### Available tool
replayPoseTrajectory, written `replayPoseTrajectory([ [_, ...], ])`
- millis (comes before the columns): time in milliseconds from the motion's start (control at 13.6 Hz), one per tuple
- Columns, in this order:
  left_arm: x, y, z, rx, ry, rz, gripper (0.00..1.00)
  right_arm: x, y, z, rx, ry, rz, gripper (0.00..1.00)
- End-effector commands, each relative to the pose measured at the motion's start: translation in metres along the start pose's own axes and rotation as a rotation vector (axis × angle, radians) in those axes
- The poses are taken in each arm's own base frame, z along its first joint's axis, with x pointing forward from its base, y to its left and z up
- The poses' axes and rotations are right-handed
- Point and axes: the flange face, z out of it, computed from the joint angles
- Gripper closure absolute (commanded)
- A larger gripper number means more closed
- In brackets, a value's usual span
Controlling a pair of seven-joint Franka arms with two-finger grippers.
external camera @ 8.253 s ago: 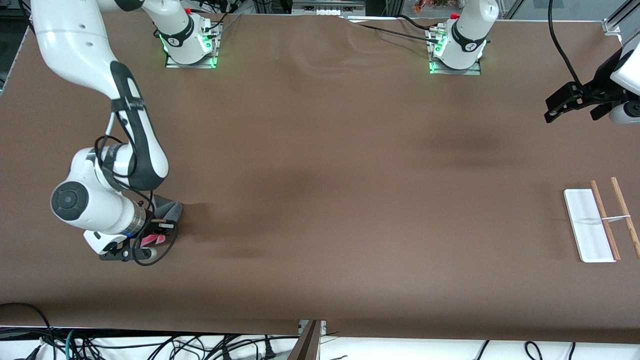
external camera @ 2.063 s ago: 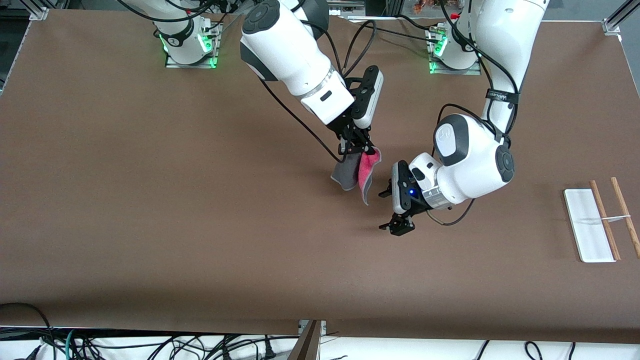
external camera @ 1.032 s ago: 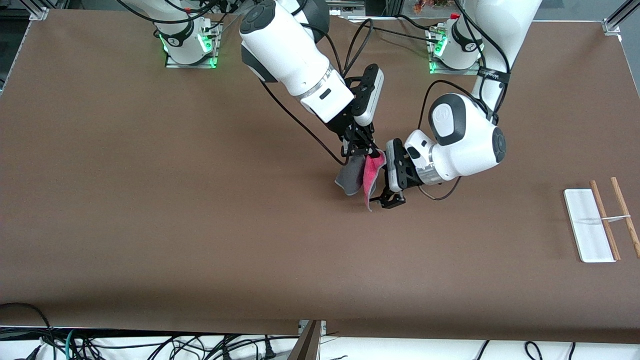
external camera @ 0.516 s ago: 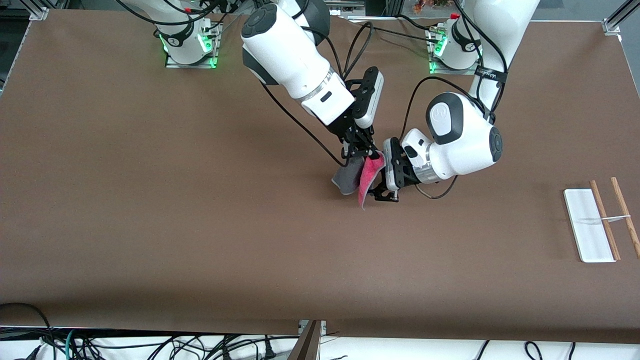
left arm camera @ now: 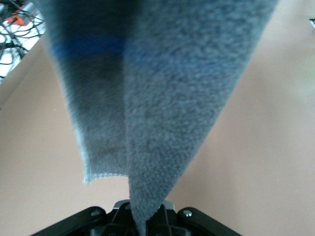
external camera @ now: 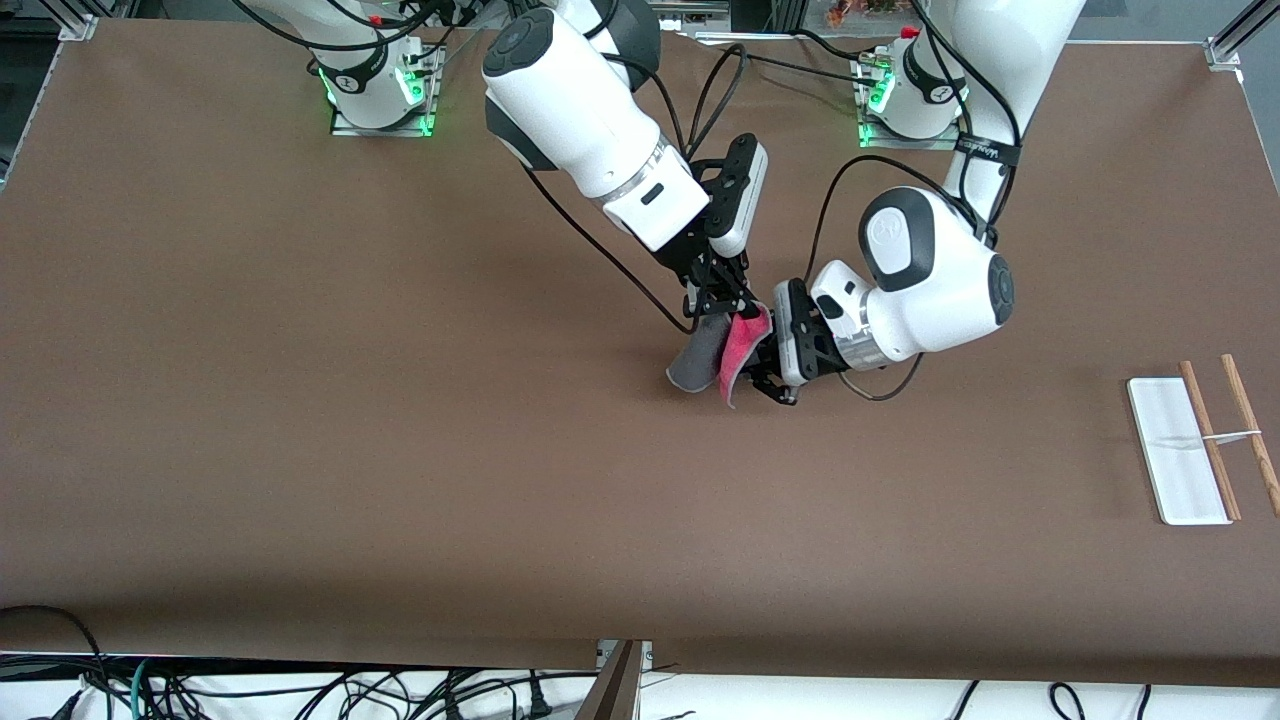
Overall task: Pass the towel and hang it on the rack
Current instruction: 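Open the right gripper while the left gripper pulls the towel away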
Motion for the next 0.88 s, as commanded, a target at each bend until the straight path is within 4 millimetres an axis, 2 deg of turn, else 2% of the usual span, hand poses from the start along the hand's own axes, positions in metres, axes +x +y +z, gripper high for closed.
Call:
replayPoseTrajectory([
  [0, -0.002, -0.005, -0.03, 0.026, -0.004, 0.017, 1.0, 0.004, 0.0, -0.005, 0.017, 0.031, 0.026, 0.03],
  [221, -0.019, -0.015, -0.054, 0.029, 0.006, -0.02, 1.0, 0.004, -0.001, -0.004, 0.047, 0.046, 0.121, 0.0],
  [442, -0.055, -0.032, -0.096, 0.043, -0.013, -0.052, 1.0, 0.005, -0.002, -0.007, 0.049, 0.044, 0.122, 0.0],
  [516, -0.077, -0.041, -0.119, 0.071, -0.026, -0.076, 1.0, 0.003, 0.002, -0.008, 0.043, 0.038, 0.124, 0.0],
  [663, -0.126, -0.057, -0.166, 0.106, -0.069, -0.12, 1.0, -0.014, 0.02, -0.006, 0.013, 0.008, 0.127, 0.0],
  [737, -0.148, -0.062, -0.19, 0.116, -0.104, -0.129, 1.0, -0.024, 0.032, -0.006, -0.007, -0.007, 0.13, 0.0],
  [811, -0.171, -0.065, -0.212, 0.123, -0.149, -0.132, 1.0, -0.029, 0.036, -0.005, -0.013, -0.016, 0.133, 0.0],
])
